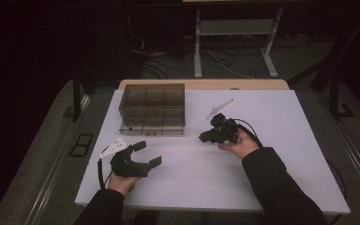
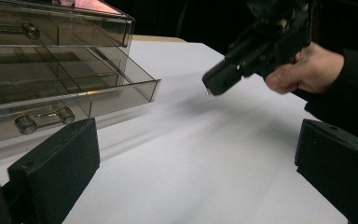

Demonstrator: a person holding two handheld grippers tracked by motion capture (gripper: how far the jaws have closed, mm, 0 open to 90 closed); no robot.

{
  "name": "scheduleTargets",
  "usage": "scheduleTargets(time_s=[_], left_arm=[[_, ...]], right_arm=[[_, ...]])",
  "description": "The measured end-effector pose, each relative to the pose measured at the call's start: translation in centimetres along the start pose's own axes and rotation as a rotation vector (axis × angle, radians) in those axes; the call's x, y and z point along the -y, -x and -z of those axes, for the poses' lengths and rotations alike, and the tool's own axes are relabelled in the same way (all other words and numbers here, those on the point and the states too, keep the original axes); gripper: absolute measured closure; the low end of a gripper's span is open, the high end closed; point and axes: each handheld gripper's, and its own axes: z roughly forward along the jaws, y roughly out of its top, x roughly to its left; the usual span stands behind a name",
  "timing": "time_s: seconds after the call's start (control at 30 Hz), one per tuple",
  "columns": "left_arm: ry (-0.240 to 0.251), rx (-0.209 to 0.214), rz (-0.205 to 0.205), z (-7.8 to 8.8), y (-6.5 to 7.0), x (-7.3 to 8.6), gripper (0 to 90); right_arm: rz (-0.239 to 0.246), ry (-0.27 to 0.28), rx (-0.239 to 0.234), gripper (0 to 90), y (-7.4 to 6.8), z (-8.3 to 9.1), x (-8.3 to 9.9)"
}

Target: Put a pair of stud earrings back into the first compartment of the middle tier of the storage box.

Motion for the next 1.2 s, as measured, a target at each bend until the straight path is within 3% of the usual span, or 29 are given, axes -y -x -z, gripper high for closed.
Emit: scheduleTargets(time_s=[0.2, 0.33, 0.63, 1.2], left_arm=[[0.003, 0.001, 0.002, 0.0, 0.0, 0.0, 0.0], [0.004, 0.003, 0.003, 0.0, 0.0, 0.0, 0.0], [0.005, 0.005, 0.002, 0.1, 0.0, 0.0, 0.0], [0.006, 0.006, 0.007, 0.2, -0.1, 0.0, 0.0]], right_arm=[[0.033, 0.024, -0.012, 79.2, -0.7, 0.5, -2.9], [0.081, 0.029, -0.014, 79.2, -0.9, 0.5, -4.7], [0.119, 0.037, -0.026, 79.2, -1.6, -0.3, -8.0], [0.164, 0.037, -0.068, 79.3, -2.9, -4.3, -12.6]])
